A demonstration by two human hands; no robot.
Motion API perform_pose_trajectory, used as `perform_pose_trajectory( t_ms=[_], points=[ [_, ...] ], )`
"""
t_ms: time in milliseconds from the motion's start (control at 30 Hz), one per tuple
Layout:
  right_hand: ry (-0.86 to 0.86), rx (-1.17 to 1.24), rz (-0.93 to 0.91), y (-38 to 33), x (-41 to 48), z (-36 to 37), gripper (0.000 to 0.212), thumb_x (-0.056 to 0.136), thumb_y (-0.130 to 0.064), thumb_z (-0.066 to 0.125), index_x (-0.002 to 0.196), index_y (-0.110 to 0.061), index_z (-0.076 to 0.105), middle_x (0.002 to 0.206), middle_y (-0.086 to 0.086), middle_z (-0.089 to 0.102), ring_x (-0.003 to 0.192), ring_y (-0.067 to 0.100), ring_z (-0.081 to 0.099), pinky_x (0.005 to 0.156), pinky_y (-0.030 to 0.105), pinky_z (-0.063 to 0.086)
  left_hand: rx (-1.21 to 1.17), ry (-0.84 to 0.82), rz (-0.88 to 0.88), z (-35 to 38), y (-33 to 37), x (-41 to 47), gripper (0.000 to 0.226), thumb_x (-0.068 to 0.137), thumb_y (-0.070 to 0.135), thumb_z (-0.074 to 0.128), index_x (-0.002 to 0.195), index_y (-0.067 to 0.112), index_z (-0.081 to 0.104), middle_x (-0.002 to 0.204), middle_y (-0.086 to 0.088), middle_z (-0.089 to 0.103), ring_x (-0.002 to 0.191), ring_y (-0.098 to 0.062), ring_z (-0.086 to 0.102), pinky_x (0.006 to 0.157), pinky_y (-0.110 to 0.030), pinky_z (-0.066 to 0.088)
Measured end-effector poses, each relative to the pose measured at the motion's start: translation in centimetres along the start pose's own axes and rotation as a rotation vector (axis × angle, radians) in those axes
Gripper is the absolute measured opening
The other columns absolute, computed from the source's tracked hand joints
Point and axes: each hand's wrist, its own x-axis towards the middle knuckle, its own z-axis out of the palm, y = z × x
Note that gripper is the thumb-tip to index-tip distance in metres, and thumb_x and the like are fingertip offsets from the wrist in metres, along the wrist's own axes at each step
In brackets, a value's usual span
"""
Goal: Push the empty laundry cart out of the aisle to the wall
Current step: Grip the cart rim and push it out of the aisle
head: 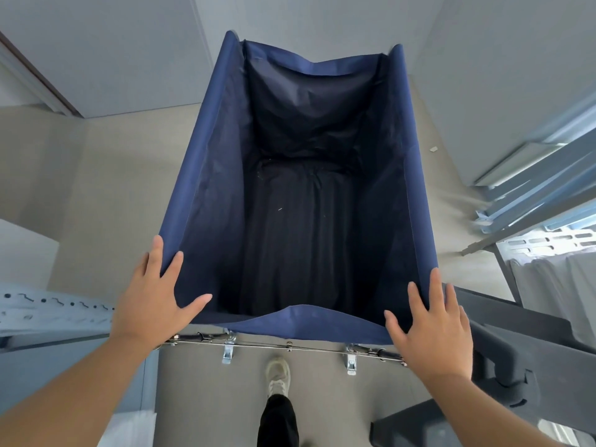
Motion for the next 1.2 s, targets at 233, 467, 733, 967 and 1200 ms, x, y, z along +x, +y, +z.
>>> perform_pose_trajectory(
  t_ms=[233,467,733,967,1200],
  points=[
    [-0.011,0.019,0.025,-0.2,5.4,0.0,0.069,0.084,-0.053,0.067,0.135,-0.008,0.059,0.161,0.016,0.026,0.140,0.046,0.037,0.094,0.059,0.051,-0.002,0.002,0.020,-0.4,0.5,6.1,0.097,0.073,0.080,0.050,0.145,0.015,0.045,0.166,-0.009,0.006,0.139,-0.040,0.034,0.083,-0.056,0.058],
    [-0.034,0.049,0.077,-1.0,10.4,-0.3,0.069,0.082,-0.053,0.069,0.134,-0.009,0.060,0.162,0.013,0.025,0.141,0.043,0.036,0.080,0.055,0.058,-0.025,0.008,0.047,-1.1,0.9,12.1,0.097,0.072,0.080,0.048,0.143,0.015,0.047,0.166,-0.007,0.006,0.138,-0.040,0.035,0.082,-0.057,0.058],
    [-0.057,0.058,0.129,-2.1,14.9,-0.7,0.069,0.082,-0.054,0.069,0.134,-0.009,0.060,0.162,0.011,0.025,0.142,0.040,0.035,0.067,0.050,0.060,-0.020,0.009,0.080,-2.3,1.2,18.0,0.096,0.072,0.078,0.056,0.145,0.016,0.048,0.167,-0.009,0.008,0.140,-0.039,0.037,0.085,-0.055,0.057],
    [-0.070,0.056,0.165,-2.6,17.1,-1.1,0.069,0.081,-0.054,0.071,0.132,-0.009,0.062,0.161,0.011,0.026,0.141,0.040,0.034,0.061,0.048,0.060,-0.020,0.007,0.126,-2.5,1.4,22.1,0.095,0.076,0.079,0.054,0.145,0.014,0.049,0.167,-0.010,0.007,0.138,-0.042,0.038,0.089,-0.056,0.056],
    [-0.071,0.066,0.202,-2.9,19.2,-1.4,0.068,0.082,-0.054,0.071,0.133,-0.009,0.062,0.162,0.012,0.026,0.142,0.040,0.034,0.061,0.049,0.060,-0.019,0.028,0.171,-2.7,2.1,26.0,0.095,0.077,0.083,0.044,0.142,0.013,0.050,0.166,-0.008,0.008,0.136,-0.040,0.039,0.083,-0.055,0.057]
  ],
)
